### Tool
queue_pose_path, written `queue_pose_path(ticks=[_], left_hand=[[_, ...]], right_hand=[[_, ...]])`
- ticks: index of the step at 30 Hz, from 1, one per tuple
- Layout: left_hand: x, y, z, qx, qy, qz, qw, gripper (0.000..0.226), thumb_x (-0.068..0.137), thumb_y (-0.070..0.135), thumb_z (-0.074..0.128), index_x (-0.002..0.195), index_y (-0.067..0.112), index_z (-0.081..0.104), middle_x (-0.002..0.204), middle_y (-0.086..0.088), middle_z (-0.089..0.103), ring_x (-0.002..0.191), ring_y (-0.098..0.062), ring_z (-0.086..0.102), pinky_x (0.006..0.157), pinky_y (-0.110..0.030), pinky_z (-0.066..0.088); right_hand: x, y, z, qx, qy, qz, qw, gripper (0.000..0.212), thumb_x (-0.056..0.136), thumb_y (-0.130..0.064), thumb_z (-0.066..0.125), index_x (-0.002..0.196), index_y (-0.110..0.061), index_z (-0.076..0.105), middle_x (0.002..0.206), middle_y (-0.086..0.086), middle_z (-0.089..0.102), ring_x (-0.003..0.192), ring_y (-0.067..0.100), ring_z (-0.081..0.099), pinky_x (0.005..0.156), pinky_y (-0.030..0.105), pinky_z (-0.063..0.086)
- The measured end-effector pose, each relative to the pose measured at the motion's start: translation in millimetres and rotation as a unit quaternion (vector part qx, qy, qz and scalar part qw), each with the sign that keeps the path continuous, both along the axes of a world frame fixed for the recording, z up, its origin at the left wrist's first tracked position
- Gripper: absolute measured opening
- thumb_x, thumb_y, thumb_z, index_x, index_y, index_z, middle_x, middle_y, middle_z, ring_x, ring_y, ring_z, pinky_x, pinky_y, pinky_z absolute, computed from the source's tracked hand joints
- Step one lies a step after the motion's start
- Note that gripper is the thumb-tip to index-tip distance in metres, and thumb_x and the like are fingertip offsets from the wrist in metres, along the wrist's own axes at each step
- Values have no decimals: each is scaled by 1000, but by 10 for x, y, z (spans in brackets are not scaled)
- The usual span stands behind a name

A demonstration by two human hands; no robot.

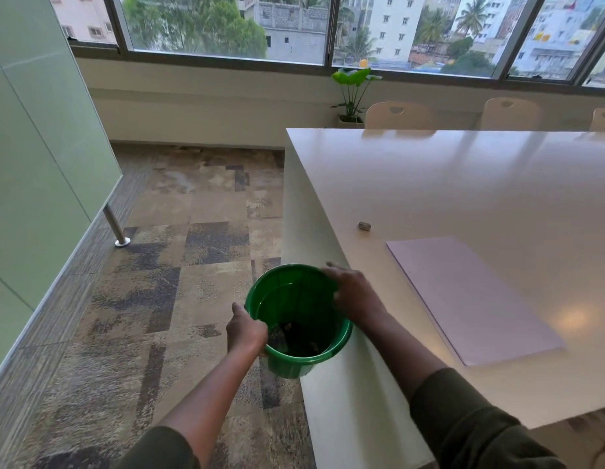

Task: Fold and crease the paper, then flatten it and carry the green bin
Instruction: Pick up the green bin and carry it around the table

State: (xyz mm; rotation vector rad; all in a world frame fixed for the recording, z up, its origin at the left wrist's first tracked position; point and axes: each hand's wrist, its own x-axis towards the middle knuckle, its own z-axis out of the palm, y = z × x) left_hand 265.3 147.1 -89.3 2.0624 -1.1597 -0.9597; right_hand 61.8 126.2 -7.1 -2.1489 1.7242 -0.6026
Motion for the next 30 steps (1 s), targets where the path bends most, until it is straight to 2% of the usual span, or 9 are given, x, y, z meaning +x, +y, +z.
queue_pose_path(ticks=[3,5,9,11,17,23,25,27,30], left_hand=[[1,26,-18,0,1,-1,1000,41,89,-4,46,124,13,34,95,-15,57,74,-32,66,62,-45,60],[-6,39,-23,1,1,-1,1000,45,89,-4,46,128,13,34,96,-15,57,76,-32,66,63,-45,60],[6,21,11,2,-1,-1,1000,51,89,-4,46,135,11,31,100,-15,58,77,-31,66,62,-43,60],[15,1,34,0,-3,-3,1000,52,90,-4,46,137,11,30,100,-15,58,75,-29,66,58,-40,60],[26,-45,67,3,-15,-9,1000,49,90,-3,47,134,11,33,102,-16,59,76,-30,65,61,-41,60],[50,-71,65,1,-10,-11,1000,51,90,-3,46,137,9,32,106,-18,59,78,-30,65,57,-37,58],[57,-79,69,2,-2,-13,1000,48,90,-3,46,135,9,32,104,-17,59,80,-32,66,62,-40,60],[63,-76,69,3,-2,-15,1000,50,90,-2,46,136,9,30,104,-17,59,82,-32,66,63,-41,60],[124,-74,58,9,-2,-8,1000,52,91,0,46,139,10,28,108,-17,59,83,-32,66,61,-39,59]], right_hand=[[-355,-10,38,-19,21,-38,999,63,79,13,48,136,-11,54,147,12,46,133,27,47,114,38,34],[-554,27,19,1,50,-68,996,65,80,8,43,143,-10,45,152,13,39,139,25,37,117,34,25],[-739,11,-111,74,144,-128,978,64,98,-37,28,152,-5,18,160,15,15,149,24,12,121,35,10],[-680,-12,-170,94,180,-131,970,70,100,-49,23,153,-5,10,162,14,7,150,22,4,121,36,4],[-289,-12,-206,82,192,-76,975,74,99,-56,18,154,-9,4,163,10,1,150,19,-3,121,36,1],[178,49,-228,60,142,23,988,62,103,-39,32,154,-9,12,161,8,12,149,17,6,118,30,2],[302,33,-282,37,95,45,994,54,101,-19,42,151,-9,25,158,9,26,147,18,20,119,30,12],[360,17,-311,2,31,37,999,57,89,6,51,142,-12,45,147,6,46,138,18,41,116,34,30],[370,-32,-340,-14,-26,31,999,55,78,19,52,121,-13,67,129,7,63,122,22,57,104,40,47]])
